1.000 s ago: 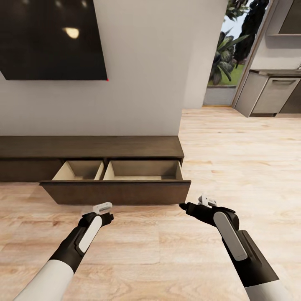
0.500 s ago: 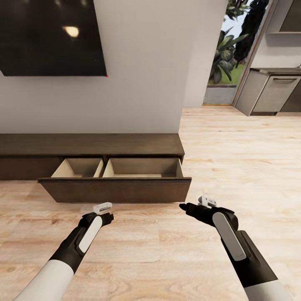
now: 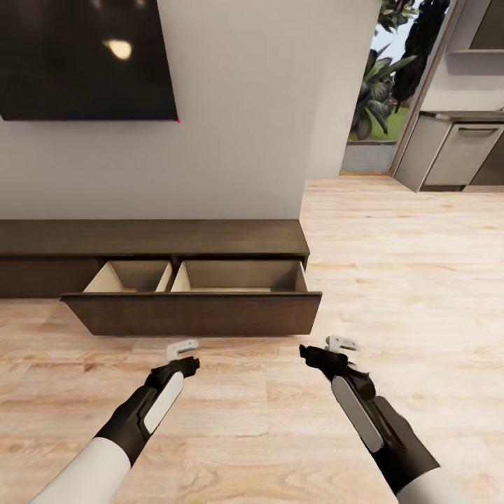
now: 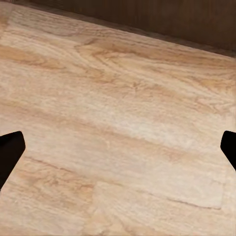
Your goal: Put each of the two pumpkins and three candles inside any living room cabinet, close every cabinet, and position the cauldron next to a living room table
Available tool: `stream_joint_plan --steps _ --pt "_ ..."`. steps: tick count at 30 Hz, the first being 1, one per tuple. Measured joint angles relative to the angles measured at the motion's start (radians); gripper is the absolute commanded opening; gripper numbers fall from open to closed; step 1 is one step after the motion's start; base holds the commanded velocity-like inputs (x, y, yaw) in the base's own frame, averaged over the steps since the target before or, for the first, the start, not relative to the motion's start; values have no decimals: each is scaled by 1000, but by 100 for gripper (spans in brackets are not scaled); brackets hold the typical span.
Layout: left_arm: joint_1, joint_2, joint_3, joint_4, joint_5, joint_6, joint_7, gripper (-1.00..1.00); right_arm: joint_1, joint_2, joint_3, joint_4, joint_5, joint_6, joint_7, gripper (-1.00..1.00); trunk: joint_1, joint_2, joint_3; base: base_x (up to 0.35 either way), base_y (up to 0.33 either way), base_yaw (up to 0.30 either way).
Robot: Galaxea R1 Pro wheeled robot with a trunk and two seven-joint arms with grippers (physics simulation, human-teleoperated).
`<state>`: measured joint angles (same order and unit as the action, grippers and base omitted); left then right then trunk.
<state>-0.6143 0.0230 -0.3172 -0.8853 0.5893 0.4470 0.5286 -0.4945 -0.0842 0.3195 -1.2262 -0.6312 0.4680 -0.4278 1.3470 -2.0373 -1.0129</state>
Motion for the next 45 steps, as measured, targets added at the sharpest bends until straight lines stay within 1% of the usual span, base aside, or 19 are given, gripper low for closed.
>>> stream_joint_plan --steps 1,2,4,5,6,8,10,12,14,17,18,20,21,24,26,36,39,41,45 --pt "0 0 -9 5 0 -10 0 100 0 2 34 14 12 -46 -1 100 4 -7 -3 0 0 0" --pt "0 1 -12 7 -1 -14 0 100 0 2 52 23 18 -70 -1 100 8 -14 -6 0 0 0" --pt "0 2 -21 12 -1 -34 0 100 0 4 117 57 27 -168 -3 100 15 -28 -13 0 0 0" --pt "0 2 -23 13 -1 -41 0 100 0 4 132 67 29 -192 -4 100 19 -35 -16 0 0 0" --pt "1 3 -30 14 -1 -60 0 100 0 5 158 85 29 -236 -6 100 23 -42 -19 0 0 0" --pt "2 6 -55 15 0 -105 1 100 0 5 200 122 30 -302 -7 100 31 -56 -25 0 0 0" --pt "4 7 -90 16 0 -144 1 100 0 7 228 166 31 -348 -4 100 38 -70 -31 0 0 0" --pt "5 8 -121 16 -1 -179 2 100 0 16 248 220 32 -412 -1 100 46 -84 -38 0 0 0" --pt "7 9 -136 16 1 -207 2 100 0 27 272 255 36 -465 0 100 54 -98 -44 0 0 0" --pt "9 9 -160 33 2 -254 3 100 1 49 344 330 55 -555 -1 100 65 -119 -53 0 0 0" --pt "10 8 -166 39 2 -262 3 100 1 51 355 342 59 -569 -1 100 69 -126 -56 0 0 0" --pt "13 9 -203 59 1 -302 3 100 1 57 383 372 78 -612 -1 100 77 -140 -63 0 0 0" --pt "15 9 -223 66 1 -326 3 100 1 58 389 380 86 -625 -1 100 81 -147 -66 0 0 0" --pt "17 9 -264 78 2 -377 6 100 1 60 397 389 97 -642 -1 100 92 -168 -75 0 0 0" --pt "19 10 -278 81 1 -396 7 100 1 61 399 391 99 -647 -1 100 100 -182 -81 0 0 0" --pt "34 13 -290 78 -3 -434 9 100 1 61 398 388 100 -678 -1 100 138 -252 -113 0 0 0" --pt "39 19 -291 74 -4 -444 9 100 1 60 397 380 100 -682 -1 100 150 -273 -122 0 0 0" --pt "41 27 -293 67 -4 -448 8 100 1 59 396 377 100 -702 -2 100 157 -287 -128 0 0 0" --pt "44 34 -301 59 -4 -453 9 100 1 59 393 375 100 -736 -4 100 173 -315 -141 0 0 0"
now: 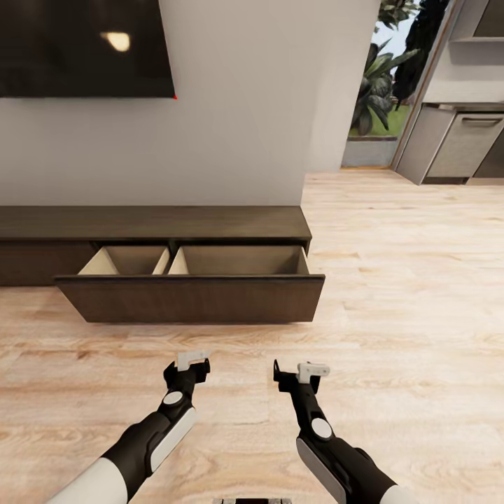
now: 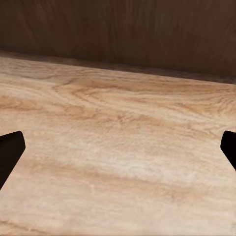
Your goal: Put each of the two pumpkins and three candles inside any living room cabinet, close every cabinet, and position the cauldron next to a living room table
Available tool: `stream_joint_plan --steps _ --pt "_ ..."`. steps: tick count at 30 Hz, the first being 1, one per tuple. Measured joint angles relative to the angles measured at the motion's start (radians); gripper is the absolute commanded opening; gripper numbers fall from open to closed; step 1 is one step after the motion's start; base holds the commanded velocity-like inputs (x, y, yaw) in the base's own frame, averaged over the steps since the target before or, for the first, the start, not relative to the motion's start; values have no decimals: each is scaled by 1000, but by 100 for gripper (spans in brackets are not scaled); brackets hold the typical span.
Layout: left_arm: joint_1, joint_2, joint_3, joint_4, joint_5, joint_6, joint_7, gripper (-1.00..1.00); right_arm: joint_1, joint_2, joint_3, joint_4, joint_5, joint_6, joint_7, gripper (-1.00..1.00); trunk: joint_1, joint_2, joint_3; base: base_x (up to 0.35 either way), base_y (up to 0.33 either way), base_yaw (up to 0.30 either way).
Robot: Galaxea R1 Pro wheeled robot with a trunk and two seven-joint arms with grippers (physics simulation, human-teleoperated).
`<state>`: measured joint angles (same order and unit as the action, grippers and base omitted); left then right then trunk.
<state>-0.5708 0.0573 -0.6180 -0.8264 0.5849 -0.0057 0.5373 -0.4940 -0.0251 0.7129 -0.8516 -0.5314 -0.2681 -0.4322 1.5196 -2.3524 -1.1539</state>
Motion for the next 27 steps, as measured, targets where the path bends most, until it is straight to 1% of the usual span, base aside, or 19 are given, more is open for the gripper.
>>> stream_joint_plan --steps 4,10,12,15,17,27 --pt "1 3 -3 -4 0 -1 0 100 0 1 -5 0 -6 -20 0 100 15 -28 -13 0 0 0" --pt "2 4 -6 -12 0 -2 1 100 -1 4 -7 10 -14 -27 2 100 38 -70 -31 0 0 0" --pt "3 4 -7 -14 -6 -1 1 100 -1 4 -8 14 -16 -28 2 100 46 -84 -38 0 0 0" --pt "4 2 -7 -16 -38 -1 1 100 -1 4 -8 22 -17 -28 4 100 58 -105 -47 0 0 0" --pt "5 2 -7 -27 -48 -1 2 100 -2 5 -8 23 -18 -27 4 100 65 -119 -53 0 0 0" --pt "7 2 -7 -61 -56 -1 5 100 -3 5 -7 21 -17 -23 5 100 65 -119 -53 7 2 0"
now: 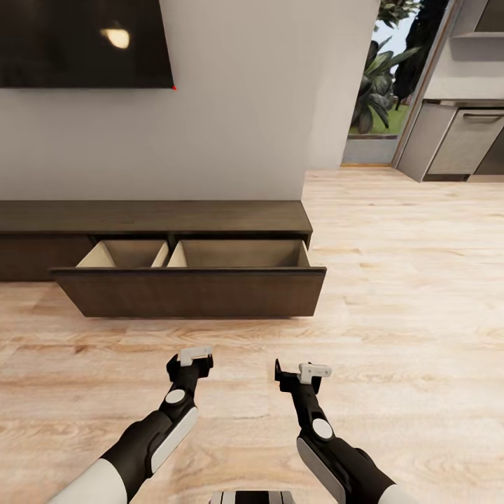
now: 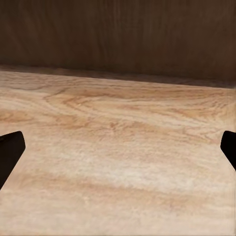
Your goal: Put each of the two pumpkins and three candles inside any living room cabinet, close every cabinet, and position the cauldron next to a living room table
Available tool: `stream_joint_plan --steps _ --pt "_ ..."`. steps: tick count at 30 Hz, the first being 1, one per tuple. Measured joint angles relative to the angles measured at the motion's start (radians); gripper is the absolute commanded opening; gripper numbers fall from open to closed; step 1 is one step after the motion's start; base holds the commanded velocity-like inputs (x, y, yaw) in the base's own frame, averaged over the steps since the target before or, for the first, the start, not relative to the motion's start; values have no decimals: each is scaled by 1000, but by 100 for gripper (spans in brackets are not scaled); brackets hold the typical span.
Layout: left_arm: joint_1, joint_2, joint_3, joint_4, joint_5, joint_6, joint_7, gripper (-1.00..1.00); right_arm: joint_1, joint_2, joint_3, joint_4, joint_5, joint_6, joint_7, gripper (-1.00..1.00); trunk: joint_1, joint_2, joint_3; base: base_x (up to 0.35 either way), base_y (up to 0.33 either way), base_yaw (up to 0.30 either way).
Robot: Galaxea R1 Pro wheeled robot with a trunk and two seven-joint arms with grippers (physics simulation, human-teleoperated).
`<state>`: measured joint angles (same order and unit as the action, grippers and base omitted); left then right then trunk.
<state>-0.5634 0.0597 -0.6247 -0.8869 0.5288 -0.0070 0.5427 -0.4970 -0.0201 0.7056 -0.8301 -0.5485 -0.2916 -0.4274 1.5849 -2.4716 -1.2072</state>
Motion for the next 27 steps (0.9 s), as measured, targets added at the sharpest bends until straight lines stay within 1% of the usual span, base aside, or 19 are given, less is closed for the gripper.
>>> stream_joint_plan --steps 17,22,27 --pt "0 -1 1 -2 -4 3 0 100 0 0 -1 -1 -2 -2 0 100 0 0 0 259 101 0" --pt "0 -1 1 -2 -4 3 0 100 0 4 -1 -1 -2 -2 0 100 -1 0 0 283 118 0" --pt "0 -1 1 -1 -4 3 0 100 0 5 -1 -1 -2 -2 0 100 -1 0 0 308 37 0"
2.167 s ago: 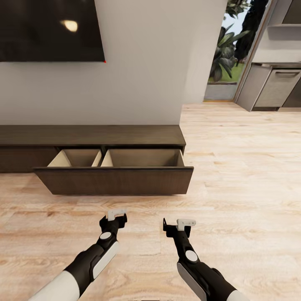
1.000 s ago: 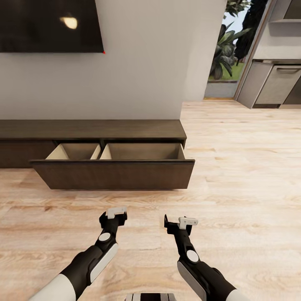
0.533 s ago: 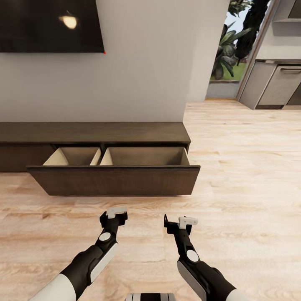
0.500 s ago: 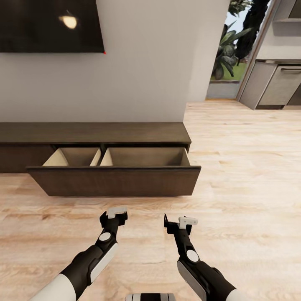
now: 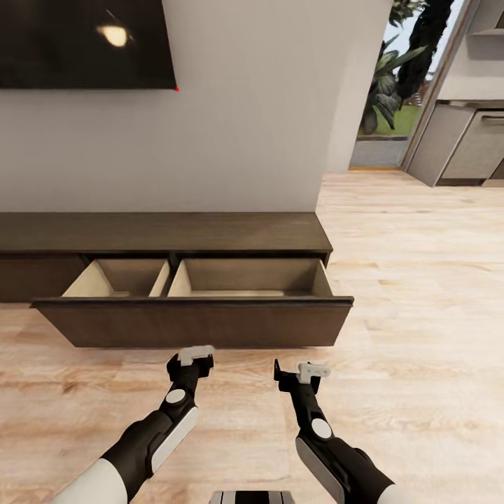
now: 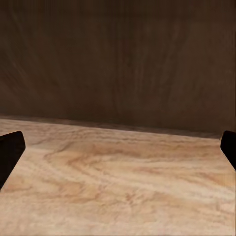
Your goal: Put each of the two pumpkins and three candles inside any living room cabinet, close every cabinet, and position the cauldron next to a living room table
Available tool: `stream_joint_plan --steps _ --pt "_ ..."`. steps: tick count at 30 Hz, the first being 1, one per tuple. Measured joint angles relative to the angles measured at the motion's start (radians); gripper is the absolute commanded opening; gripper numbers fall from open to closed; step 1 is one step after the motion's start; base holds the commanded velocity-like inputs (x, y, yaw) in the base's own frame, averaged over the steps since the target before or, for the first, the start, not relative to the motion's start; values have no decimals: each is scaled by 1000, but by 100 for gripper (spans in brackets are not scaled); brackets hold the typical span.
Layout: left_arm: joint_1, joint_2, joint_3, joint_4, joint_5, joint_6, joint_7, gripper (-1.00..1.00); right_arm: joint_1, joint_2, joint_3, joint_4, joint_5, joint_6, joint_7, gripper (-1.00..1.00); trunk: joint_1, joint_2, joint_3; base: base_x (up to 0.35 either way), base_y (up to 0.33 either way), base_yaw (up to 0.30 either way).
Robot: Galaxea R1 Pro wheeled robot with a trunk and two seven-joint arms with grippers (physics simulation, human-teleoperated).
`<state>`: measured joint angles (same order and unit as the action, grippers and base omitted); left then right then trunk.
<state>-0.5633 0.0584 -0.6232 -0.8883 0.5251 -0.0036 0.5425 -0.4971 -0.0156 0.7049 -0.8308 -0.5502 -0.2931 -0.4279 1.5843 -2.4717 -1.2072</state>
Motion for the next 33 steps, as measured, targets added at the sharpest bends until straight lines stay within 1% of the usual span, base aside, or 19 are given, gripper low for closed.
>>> stream_joint_plan --steps 4,10,26,33 --pt "0 0 0 0 0 1 0 100 0 0 0 0 0 1 0 100 0 0 0 265 4 0" --pt "0 0 0 0 0 0 0 100 0 0 0 0 1 1 0 100 1 0 0 67 3 0" --pt "0 0 4 -1 0 5 0 100 0 0 0 0 1 1 0 100 0 0 0 147 36 0" --pt "0 0 4 -1 0 6 0 100 0 0 0 0 1 2 -1 100 0 0 0 258 1 0"
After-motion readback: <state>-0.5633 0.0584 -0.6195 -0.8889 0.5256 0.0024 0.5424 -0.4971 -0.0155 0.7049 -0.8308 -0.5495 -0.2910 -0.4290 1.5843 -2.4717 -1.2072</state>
